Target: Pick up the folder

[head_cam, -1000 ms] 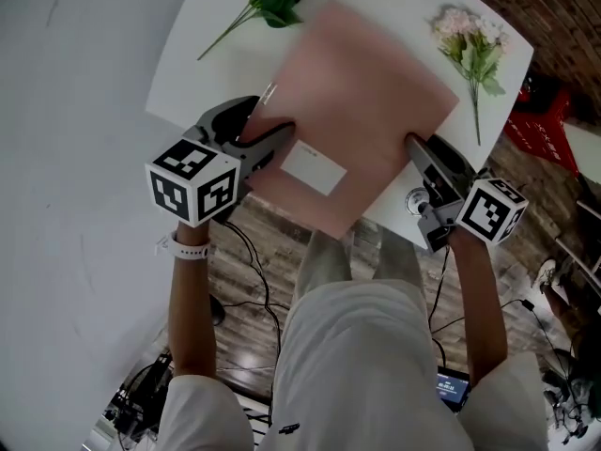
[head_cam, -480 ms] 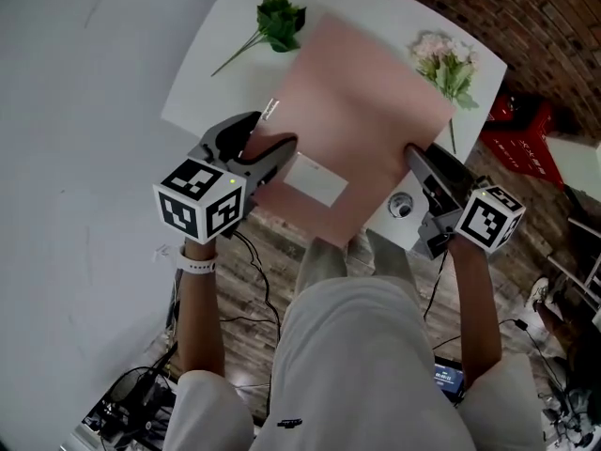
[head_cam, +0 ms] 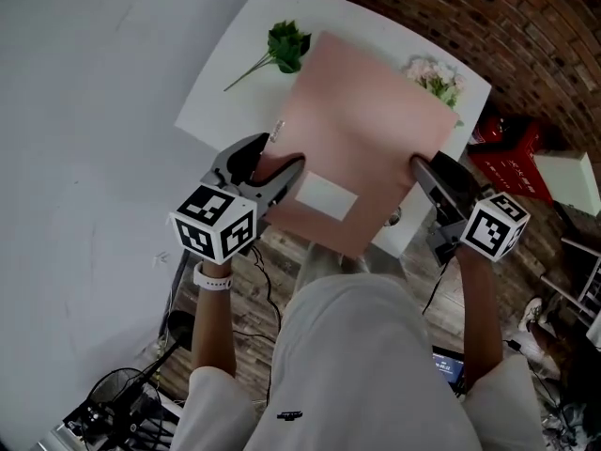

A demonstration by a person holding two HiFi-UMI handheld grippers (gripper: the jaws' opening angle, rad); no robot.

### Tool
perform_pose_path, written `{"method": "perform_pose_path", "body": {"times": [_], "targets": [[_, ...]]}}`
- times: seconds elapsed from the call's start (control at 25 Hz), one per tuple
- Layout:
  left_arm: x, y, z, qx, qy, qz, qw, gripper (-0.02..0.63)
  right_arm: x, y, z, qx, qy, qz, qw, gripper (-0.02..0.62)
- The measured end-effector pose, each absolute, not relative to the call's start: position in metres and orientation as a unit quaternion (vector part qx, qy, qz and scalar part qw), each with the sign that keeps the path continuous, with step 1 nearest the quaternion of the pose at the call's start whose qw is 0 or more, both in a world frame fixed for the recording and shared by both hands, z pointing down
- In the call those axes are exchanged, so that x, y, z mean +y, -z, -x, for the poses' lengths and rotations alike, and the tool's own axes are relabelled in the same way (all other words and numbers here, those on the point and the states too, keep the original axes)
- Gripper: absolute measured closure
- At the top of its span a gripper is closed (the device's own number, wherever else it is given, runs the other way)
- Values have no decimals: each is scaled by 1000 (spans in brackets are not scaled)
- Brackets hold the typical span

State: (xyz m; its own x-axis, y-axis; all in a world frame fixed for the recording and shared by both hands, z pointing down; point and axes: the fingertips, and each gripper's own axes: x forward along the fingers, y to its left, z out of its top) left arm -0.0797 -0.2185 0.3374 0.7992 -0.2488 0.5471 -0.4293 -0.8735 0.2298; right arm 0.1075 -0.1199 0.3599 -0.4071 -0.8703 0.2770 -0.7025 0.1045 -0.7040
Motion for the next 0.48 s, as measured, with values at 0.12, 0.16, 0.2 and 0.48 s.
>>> {"method": "perform_pose_path", "body": {"times": [0.12, 0.16, 0.2, 0.48], "targets": [[-212, -329, 81, -195, -241, -935, 172, 304, -118, -349, -109, 747, 389, 530, 100, 420], [-209, -327, 81, -199, -236, -935, 173, 304, -116, -346, -110, 750, 385, 529, 97, 420], [-206, -326, 82, -203, -230, -935, 176, 304, -115, -343, -111, 754, 381, 527, 94, 420], [-196, -309, 95, -241, -181, -934, 194, 304, -121, -311, -107, 782, 341, 517, 73, 420]]}}
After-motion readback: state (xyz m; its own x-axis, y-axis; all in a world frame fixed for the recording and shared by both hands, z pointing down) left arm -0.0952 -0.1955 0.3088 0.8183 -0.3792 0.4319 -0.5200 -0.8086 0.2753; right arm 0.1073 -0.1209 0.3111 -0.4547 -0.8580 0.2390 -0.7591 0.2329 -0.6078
